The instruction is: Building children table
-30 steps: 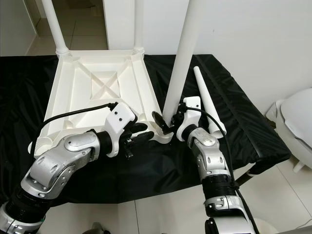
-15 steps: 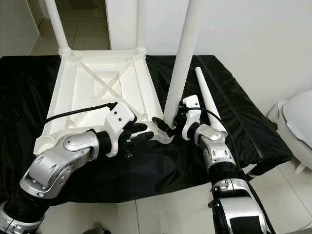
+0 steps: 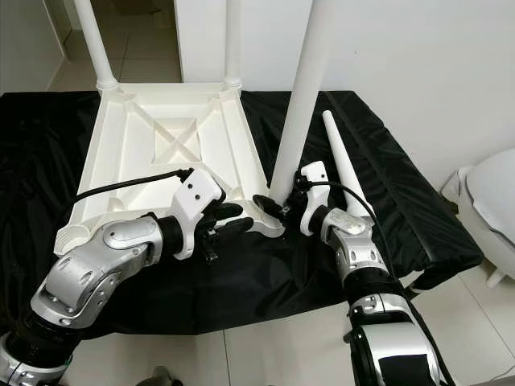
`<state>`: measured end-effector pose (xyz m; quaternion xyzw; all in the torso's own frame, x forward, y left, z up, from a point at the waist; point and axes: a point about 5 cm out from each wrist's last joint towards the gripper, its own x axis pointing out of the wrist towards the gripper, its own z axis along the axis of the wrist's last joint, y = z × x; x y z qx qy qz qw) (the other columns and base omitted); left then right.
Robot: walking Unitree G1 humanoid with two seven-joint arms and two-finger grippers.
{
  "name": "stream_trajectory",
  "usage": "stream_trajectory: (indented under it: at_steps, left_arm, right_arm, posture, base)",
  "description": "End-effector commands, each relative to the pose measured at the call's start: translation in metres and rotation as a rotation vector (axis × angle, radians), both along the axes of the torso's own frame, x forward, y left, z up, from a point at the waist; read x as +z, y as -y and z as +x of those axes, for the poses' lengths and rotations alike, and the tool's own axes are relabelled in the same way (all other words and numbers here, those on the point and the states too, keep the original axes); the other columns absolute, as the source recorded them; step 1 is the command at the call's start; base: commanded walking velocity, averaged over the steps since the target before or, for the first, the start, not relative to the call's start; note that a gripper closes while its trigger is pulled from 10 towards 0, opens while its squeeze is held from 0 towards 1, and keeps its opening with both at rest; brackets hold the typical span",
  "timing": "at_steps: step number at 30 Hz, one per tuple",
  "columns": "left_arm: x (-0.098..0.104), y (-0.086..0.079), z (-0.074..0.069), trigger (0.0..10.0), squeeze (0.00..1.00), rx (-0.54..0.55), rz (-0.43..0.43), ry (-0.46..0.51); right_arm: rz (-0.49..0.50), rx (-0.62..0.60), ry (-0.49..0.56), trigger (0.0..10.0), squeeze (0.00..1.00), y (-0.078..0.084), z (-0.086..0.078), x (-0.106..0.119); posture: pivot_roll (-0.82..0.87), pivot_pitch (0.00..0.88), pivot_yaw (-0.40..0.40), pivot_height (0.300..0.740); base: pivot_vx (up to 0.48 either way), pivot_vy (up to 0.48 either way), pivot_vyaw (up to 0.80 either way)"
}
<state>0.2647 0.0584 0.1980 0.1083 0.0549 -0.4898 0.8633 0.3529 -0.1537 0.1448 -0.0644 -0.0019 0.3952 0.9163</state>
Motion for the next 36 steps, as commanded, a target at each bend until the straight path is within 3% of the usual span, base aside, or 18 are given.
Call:
stream_trajectory:
  at_steps: [1, 6, 13, 16, 20, 23, 28, 36]
  left_arm:
    - [0.000, 0.001, -0.002, 10.0, 0.00, -0.025, 0.002, -0.005]
    - [0.001, 0.002, -0.002, 10.0, 0.00, -0.030, 0.001, -0.006]
    - [0.000, 0.002, -0.002, 10.0, 0.00, -0.032, 0.000, -0.007]
    - [0.000, 0.004, -0.002, 10.0, 0.00, -0.034, -0.003, -0.008]
    - [0.000, 0.004, -0.002, 10.0, 0.00, -0.034, -0.003, -0.008]
    - [0.000, 0.005, -0.002, 10.0, 0.00, -0.034, -0.007, -0.006]
    - [0.000, 0.005, -0.002, 10.0, 0.00, -0.035, -0.005, -0.003]
    - [0.000, 0.004, -0.001, 10.0, 0.00, -0.036, -0.001, 0.000]
  right_arm:
    - [0.023, -0.011, -0.018, 0.0, 0.00, 0.000, -0.002, -0.004]
    - [0.078, -0.138, -0.007, 0.0, 0.00, -0.008, -0.008, -0.006]
    - [0.124, -0.206, 0.012, 0.0, 0.00, -0.018, -0.014, -0.004]
    - [0.220, -0.372, 0.008, 0.0, 0.00, -0.027, -0.021, -0.001]
    - [0.232, -0.429, 0.015, 0.0, 0.00, -0.030, -0.024, 0.000]
    - [0.303, -0.610, 0.022, 0.0, 0.00, -0.036, -0.030, 0.002]
    - [0.312, -0.744, 0.017, 0.0, 0.00, -0.037, -0.035, 0.002]
    - [0.272, -0.823, 0.015, 0.0, 0.00, -0.034, -0.039, 0.003]
  posture:
    - [-0.01, 0.014, -0.033, 0.740]
    - [-0.02, 0.015, -0.035, 0.740]
    - [-0.03, 0.017, -0.037, 0.740]
    - [-0.03, 0.014, -0.045, 0.740]
    - [-0.03, 0.013, -0.046, 0.740]
    - [-0.03, 0.005, -0.051, 0.740]
    - [-0.03, 0.000, -0.055, 0.740]
    - [-0.02, 0.000, -0.057, 0.740]
  base:
    - [0.000, 0.000, 0.00]
    - [0.000, 0.000, 0.00]
    - [0.000, 0.000, 0.00]
    - [0.000, 0.000, 0.00]
    - [0.000, 0.000, 0.00]
    - [0.000, 0.000, 0.00]
    - [0.000, 0.000, 0.00]
    - [0.000, 0.000, 0.00]
